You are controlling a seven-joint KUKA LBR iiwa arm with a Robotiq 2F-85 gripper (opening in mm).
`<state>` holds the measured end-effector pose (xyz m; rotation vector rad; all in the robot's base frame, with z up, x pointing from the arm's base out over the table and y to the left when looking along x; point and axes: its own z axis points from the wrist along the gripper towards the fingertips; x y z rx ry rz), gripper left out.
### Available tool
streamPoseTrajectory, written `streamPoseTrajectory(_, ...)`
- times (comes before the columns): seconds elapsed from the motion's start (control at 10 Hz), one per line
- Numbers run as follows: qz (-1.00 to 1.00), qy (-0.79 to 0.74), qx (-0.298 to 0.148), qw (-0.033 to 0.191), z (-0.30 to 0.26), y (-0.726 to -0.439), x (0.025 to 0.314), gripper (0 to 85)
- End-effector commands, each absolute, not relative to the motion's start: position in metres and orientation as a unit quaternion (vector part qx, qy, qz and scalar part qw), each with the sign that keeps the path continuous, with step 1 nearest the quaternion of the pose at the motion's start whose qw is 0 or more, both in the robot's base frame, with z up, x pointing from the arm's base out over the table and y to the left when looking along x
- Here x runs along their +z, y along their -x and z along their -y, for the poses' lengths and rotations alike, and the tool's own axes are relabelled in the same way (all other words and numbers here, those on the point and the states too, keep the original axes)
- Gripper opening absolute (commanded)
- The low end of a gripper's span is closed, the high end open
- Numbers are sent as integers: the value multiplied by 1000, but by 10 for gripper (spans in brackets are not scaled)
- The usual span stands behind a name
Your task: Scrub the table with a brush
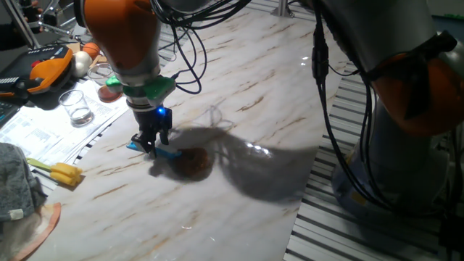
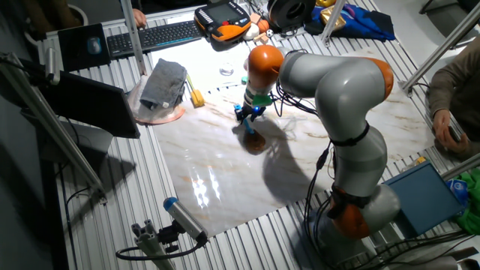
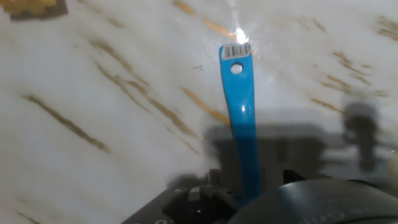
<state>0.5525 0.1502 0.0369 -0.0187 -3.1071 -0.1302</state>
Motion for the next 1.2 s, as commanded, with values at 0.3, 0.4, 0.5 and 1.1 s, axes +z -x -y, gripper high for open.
streamPoseTrajectory(0.3, 999, 22, -31, 15, -151, -553, 38, 510)
streamPoseTrajectory(0.4, 999, 33, -26, 28, -151, -553, 38, 510)
streamPoseTrajectory(0.5, 998, 36, -24, 40, -151, -553, 38, 510)
streamPoseTrajectory(1.1, 998, 28, -44, 25, -151, -556, 34, 510)
